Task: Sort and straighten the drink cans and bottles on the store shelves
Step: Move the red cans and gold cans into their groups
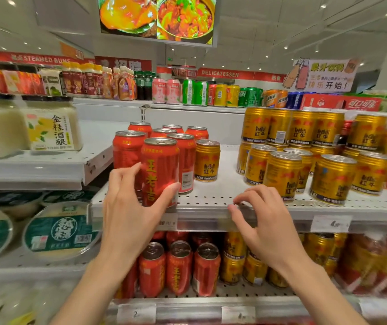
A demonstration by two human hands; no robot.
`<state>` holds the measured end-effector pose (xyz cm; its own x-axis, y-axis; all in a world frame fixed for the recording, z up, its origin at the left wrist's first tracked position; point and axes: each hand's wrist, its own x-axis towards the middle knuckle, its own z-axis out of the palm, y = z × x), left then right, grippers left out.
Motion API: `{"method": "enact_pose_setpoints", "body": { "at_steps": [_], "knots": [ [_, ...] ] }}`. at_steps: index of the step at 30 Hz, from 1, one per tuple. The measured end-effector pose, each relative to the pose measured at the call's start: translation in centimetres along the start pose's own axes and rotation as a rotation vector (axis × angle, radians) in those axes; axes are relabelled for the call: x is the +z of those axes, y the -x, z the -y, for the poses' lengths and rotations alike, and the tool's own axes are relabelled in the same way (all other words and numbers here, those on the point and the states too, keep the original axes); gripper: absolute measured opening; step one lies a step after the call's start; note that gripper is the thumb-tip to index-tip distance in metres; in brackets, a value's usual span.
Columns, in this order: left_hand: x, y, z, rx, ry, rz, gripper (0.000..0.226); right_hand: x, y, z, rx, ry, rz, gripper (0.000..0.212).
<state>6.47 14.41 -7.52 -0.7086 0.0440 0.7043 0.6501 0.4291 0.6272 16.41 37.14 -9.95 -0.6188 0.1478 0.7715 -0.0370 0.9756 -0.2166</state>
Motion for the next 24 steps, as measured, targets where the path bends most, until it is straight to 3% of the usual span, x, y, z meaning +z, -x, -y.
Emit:
{"method": "enact_pose_setpoints", "body": {
  "at_steps": [5, 11, 18, 24],
  "knots": [
    [0.7, -0.5, -0.5, 0.033, -0.055, -0.011, 0.089, 0.3, -1.9, 0.2, -0.051, -0.004, 0.143, 0.031],
    [2.0, -0.9, 0.1, 0.051, -0.142, -0.037, 0.095, 0.1, -3.7, 0.0, 0.004, -0.053, 0.216, 0.023],
    [2.3, -1.1, 0.4, 0.038, -0.106, -0.053, 0.098, 1.7, -11.4, 0.2, 0.115, -0.139, 0.247, 0.063],
    [2.5, -1.2, 0.9, 0.018, -0.101, -0.091, 0.086, 3.8, -12.1, 0.0, 0.148, -0.320, 0.293, 0.052]
  ]
}}
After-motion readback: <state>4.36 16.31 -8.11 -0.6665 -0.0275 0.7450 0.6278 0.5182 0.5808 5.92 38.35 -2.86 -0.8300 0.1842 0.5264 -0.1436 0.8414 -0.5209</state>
